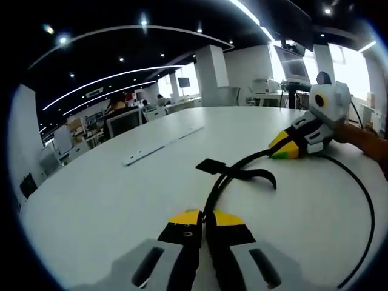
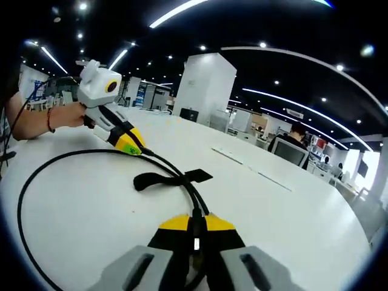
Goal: Find the charging cable on the desk, coil it up and secure with Velcro.
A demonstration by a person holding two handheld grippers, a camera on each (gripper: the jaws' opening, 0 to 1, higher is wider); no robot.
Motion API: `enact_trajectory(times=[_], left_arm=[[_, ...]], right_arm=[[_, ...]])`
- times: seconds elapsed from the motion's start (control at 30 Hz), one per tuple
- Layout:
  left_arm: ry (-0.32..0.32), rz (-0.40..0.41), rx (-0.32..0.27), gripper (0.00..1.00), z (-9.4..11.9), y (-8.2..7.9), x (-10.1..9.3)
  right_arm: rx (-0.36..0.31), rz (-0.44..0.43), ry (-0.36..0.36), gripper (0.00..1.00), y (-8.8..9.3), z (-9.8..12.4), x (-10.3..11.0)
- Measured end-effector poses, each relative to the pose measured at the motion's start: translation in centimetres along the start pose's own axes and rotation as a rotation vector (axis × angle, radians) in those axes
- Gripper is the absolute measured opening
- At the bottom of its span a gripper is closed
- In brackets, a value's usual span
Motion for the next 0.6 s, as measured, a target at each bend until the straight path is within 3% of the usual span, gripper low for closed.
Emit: enact_trajectory(times=[0.3, 0.6], left_arm=[[-0.015, -0.031, 0.019, 0.06, 0.07, 0.72, -0.41], [-0.01, -0.021, -0.005, 0.06, 0.2, 0.72, -0.31]], right_arm=[[-0.002, 0.012, 0.0, 0.08, -0.03, 0.04, 0.06], [-0.003, 0.02, 0.004, 0.08, -0.04, 0.12, 0.08]])
Point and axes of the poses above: the point that each gripper's makers call its tool centre point, and the gripper's own axes: z roughly backward along the fingers, x roughly to its left, y roughly out of its underside, the point moved 3 cm from there along z, roughly backward along the fingers, and after that the axes turned 9 degrees about z, right-handed, at the moved point
